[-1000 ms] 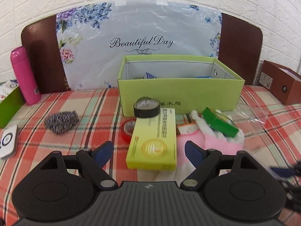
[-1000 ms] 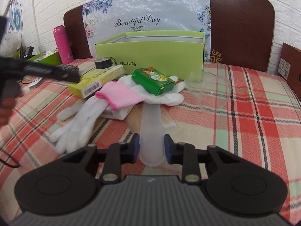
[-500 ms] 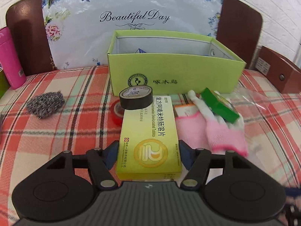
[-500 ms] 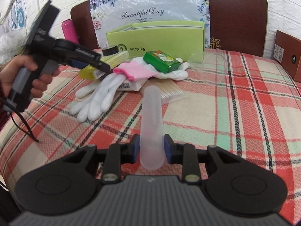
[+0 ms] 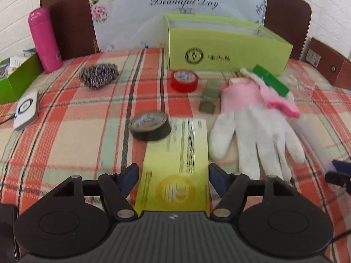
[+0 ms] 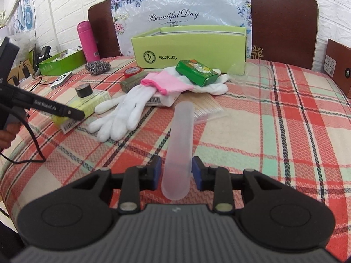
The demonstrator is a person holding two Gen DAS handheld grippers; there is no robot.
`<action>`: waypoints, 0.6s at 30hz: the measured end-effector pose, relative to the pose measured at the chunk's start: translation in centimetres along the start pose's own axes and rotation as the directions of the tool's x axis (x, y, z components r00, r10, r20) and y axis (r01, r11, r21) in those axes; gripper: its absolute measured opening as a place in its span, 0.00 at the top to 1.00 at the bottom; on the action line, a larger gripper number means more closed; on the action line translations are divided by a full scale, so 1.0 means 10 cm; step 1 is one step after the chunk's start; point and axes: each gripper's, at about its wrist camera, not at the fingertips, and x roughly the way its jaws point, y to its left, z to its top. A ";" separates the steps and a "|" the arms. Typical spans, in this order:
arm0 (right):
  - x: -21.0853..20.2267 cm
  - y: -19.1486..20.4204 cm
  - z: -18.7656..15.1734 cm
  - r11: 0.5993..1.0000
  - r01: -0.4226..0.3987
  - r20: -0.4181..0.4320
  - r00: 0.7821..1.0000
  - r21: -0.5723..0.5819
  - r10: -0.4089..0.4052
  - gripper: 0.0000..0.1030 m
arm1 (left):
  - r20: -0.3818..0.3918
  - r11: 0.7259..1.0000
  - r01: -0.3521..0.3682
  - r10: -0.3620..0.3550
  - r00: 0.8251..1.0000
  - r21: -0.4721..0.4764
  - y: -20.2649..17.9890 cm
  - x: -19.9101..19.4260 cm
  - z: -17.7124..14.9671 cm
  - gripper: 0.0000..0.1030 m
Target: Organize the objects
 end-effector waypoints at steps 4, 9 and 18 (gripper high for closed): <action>-0.02 -0.03 -0.02 1.000 0.012 0.000 1.000 0.020 -0.012 0.71 | 0.052 0.999 -0.022 0.024 0.998 -0.035 0.08 0.01 0.14 0.22; -0.03 -0.01 -0.02 1.000 0.016 0.004 1.000 0.019 -0.016 0.68 | 0.059 0.992 -0.096 0.101 0.993 -0.086 0.22 0.16 0.27 0.22; -0.01 -0.01 -0.03 0.999 0.029 -0.009 1.000 0.033 -0.029 0.68 | 0.027 0.987 0.018 -0.014 1.000 -0.159 0.43 0.49 0.53 0.57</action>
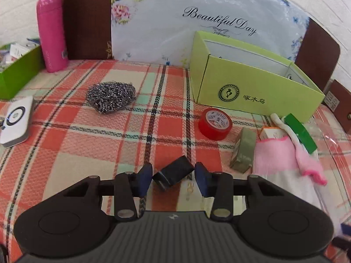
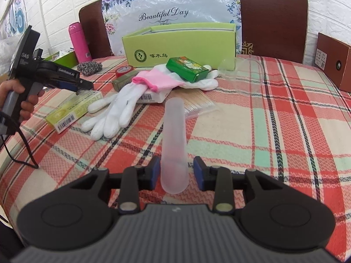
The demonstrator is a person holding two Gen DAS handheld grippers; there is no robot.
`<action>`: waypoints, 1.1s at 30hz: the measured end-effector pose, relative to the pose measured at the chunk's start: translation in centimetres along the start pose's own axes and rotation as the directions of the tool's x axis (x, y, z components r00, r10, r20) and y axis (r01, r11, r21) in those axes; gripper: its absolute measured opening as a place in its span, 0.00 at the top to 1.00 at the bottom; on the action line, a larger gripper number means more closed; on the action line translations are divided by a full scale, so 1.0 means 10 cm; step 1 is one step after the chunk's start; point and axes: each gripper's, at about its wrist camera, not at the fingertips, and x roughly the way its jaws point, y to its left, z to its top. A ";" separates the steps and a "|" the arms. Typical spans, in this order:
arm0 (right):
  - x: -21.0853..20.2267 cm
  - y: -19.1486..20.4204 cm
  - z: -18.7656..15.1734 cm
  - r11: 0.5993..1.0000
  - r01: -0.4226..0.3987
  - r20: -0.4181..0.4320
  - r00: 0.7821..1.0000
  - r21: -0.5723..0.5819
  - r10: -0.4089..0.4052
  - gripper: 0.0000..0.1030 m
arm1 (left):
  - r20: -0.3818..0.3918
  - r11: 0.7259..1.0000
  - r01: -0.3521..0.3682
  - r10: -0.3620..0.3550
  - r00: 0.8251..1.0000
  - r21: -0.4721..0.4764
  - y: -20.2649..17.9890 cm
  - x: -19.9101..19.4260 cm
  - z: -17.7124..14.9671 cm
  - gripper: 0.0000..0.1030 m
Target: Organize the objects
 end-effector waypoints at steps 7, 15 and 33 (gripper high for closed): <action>0.03 0.03 0.02 1.000 0.002 -0.004 1.000 -0.012 -0.003 0.68 | -0.002 0.999 0.033 -0.033 0.999 0.033 -0.18 0.22 0.20 0.56; 0.08 0.03 0.06 1.000 -0.003 -0.009 1.000 -0.031 0.003 0.68 | -0.002 0.999 0.015 -0.015 1.000 0.029 -0.09 -0.26 -0.02 0.34; 0.33 0.15 0.20 0.996 0.018 -0.010 1.000 -0.091 -0.019 0.61 | -0.063 0.980 0.017 -0.004 0.998 0.198 -0.39 -0.28 -0.60 0.31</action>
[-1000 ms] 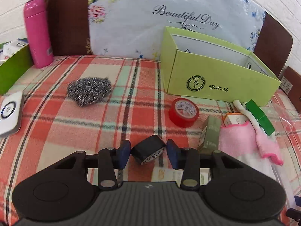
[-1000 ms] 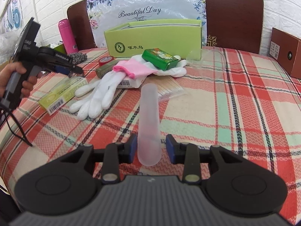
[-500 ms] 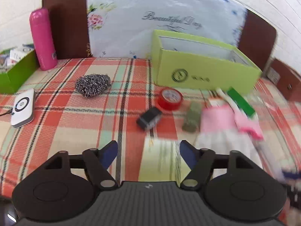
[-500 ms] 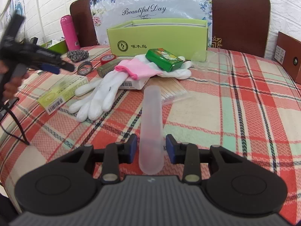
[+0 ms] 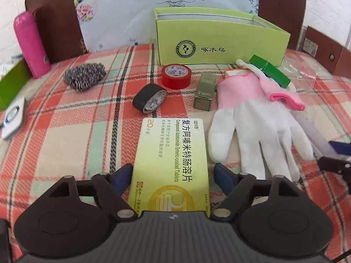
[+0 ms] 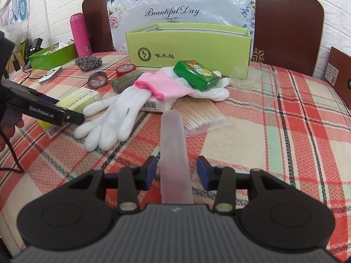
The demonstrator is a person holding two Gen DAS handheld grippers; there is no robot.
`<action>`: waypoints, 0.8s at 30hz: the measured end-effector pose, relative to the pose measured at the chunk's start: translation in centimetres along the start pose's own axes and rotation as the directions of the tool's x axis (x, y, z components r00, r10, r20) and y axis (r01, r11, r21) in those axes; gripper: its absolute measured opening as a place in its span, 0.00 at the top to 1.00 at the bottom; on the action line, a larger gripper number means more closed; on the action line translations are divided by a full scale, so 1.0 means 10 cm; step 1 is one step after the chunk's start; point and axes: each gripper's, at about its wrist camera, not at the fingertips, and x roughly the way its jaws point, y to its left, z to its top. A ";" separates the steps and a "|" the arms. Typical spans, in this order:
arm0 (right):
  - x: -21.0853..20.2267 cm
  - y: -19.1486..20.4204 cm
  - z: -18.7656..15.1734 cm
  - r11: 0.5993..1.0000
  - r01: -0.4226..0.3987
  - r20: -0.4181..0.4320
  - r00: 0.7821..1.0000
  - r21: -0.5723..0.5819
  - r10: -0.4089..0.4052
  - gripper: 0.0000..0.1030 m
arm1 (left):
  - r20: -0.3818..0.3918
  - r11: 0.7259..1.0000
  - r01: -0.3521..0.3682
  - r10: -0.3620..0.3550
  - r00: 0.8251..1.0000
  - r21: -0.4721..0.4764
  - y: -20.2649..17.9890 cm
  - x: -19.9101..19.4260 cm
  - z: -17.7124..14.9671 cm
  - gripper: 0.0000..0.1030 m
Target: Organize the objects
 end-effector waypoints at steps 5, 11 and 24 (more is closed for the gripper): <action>-0.06 0.02 0.02 0.999 -0.047 -0.028 0.999 -0.009 0.046 0.74 | 0.004 1.000 0.003 -0.003 1.000 -0.003 0.01 -0.14 0.01 0.34; -0.41 -0.08 0.20 0.989 -0.146 0.024 0.989 0.037 0.145 0.74 | 0.121 0.999 0.034 -0.036 0.992 0.014 -0.04 -0.56 0.22 0.34; -0.38 -0.49 1.63 0.996 -0.085 0.297 0.952 0.005 0.080 0.74 | 0.364 0.992 0.122 -0.118 0.924 0.012 -0.38 -0.75 1.59 0.33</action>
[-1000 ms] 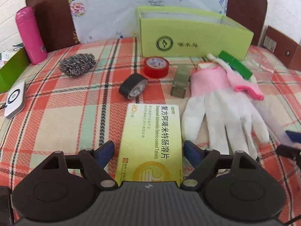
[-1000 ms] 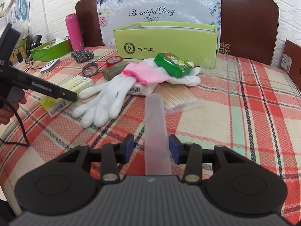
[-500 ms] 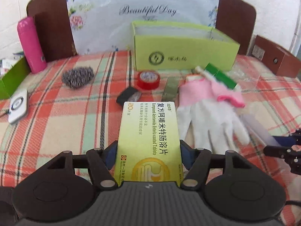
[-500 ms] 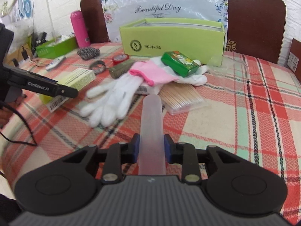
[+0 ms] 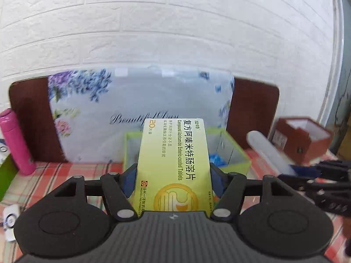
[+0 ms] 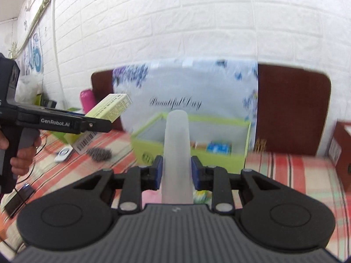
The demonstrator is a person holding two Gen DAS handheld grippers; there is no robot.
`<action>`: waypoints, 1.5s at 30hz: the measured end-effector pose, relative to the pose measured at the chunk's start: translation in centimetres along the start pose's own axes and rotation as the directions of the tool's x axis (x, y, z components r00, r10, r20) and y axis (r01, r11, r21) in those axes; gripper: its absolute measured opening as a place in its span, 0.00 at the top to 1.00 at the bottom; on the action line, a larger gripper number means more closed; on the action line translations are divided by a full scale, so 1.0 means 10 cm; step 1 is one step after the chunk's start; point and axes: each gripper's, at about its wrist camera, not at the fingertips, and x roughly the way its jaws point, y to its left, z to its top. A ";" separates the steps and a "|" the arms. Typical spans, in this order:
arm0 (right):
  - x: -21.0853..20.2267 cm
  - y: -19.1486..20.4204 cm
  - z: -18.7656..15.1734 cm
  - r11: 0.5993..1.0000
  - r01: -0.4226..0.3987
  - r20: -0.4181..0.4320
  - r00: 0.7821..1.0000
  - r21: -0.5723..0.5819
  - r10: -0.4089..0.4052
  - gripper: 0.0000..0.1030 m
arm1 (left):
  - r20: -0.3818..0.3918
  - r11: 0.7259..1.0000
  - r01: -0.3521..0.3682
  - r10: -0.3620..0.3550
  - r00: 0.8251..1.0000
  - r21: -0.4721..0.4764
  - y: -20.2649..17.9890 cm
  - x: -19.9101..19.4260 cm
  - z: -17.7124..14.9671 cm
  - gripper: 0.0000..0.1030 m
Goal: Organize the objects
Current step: 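Carry the yellow box and tube into the green box, release both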
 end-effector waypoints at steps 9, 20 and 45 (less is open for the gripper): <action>1.18 -0.34 0.36 0.994 0.030 -0.016 0.999 0.107 -0.028 0.74 | -0.024 0.993 -0.114 0.114 0.993 -0.019 0.02 1.06 0.34 0.33; 2.12 -0.37 0.08 0.997 0.055 -0.131 0.990 0.053 -0.048 0.74 | -0.076 0.990 -0.141 0.138 0.988 -0.029 0.25 1.69 0.16 0.20; 0.52 -0.09 -0.25 0.992 0.123 0.047 0.992 -0.040 -0.121 0.00 | -0.037 0.982 -0.187 0.187 0.982 -0.006 -0.07 0.30 -0.19 0.15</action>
